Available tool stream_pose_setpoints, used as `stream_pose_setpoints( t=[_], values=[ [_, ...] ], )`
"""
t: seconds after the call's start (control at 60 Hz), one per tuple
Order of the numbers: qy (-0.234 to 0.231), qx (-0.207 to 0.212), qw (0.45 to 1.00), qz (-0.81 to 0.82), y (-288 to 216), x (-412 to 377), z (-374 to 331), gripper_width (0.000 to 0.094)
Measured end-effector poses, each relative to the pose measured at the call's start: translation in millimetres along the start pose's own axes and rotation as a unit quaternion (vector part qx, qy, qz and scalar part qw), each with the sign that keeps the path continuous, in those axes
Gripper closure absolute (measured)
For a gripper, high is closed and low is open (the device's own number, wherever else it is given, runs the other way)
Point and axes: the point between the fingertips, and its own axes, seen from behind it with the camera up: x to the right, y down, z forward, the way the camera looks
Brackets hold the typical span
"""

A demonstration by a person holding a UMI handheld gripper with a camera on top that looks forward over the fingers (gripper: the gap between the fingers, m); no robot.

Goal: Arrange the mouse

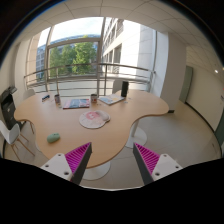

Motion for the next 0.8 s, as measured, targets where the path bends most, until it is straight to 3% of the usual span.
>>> stream_pose_setpoints(
  t=[0.133, 0.367, 0.633, 0.8],
  values=[
    [0.003, -0.008, 1.0, -0.002, 6, -2, -1, 0.0084],
    [0.006, -0.035, 0.999, -0.019, 64, -42, -14, 0.0085],
    [-0.034, -0.081, 0.996, -0.019, 144, -165, -6, 0.0085],
    [-0.087, -0.074, 0.993, -0.035, 143, -261, 30, 0.0082]
  ],
)
